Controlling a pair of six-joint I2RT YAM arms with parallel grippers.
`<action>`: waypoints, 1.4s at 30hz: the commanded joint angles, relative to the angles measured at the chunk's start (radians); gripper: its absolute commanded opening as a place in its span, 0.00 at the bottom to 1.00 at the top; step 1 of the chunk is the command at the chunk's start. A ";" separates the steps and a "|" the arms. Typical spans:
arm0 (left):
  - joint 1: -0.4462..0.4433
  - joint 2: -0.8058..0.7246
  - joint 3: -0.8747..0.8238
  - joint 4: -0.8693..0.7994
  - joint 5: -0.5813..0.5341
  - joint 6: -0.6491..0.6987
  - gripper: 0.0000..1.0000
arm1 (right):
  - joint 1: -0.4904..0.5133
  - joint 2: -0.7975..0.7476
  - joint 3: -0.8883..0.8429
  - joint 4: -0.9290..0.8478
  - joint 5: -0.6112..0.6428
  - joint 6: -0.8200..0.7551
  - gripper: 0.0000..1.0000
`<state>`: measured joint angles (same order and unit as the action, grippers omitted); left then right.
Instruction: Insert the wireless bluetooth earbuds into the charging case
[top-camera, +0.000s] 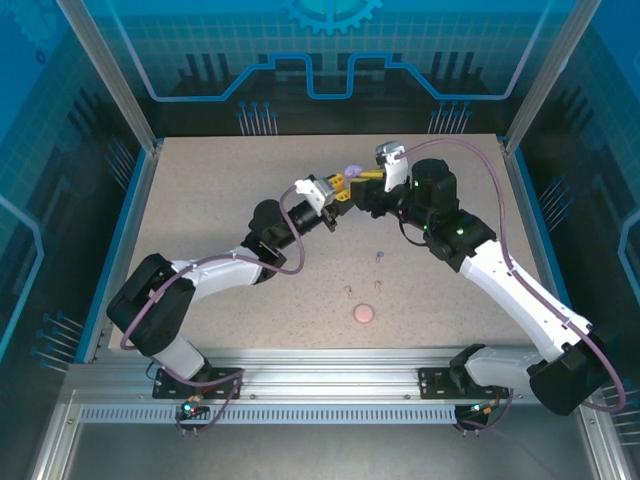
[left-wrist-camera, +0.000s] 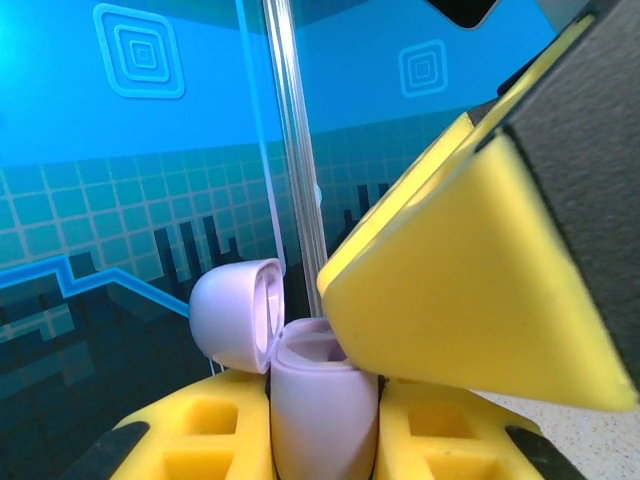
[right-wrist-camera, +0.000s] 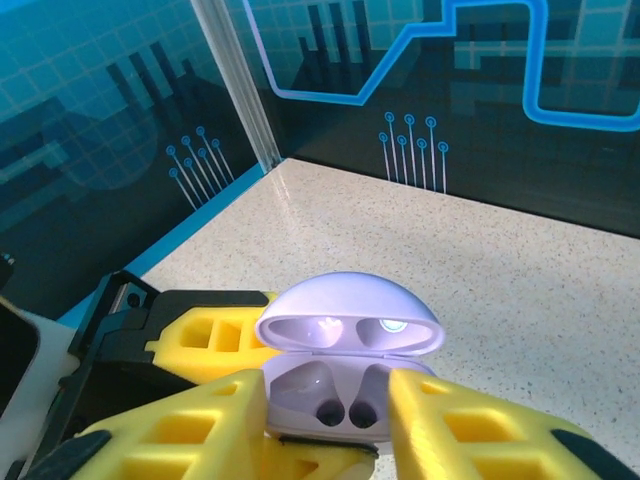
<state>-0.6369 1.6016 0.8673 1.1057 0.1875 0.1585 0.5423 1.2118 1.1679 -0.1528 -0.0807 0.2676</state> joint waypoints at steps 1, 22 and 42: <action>0.000 -0.034 0.030 0.141 -0.017 -0.006 0.00 | -0.003 0.007 0.026 -0.123 -0.016 0.020 0.44; 0.012 -0.051 -0.087 0.127 -0.162 0.002 0.00 | -0.137 -0.102 -0.095 -0.412 0.158 0.312 0.73; 0.014 -0.158 -0.208 0.071 -0.189 -0.012 0.00 | 0.384 -0.045 -0.423 -0.743 0.215 0.838 0.69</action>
<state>-0.6292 1.4765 0.6704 1.1660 0.0139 0.1574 0.8505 1.1534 0.7586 -0.8192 0.0906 0.9520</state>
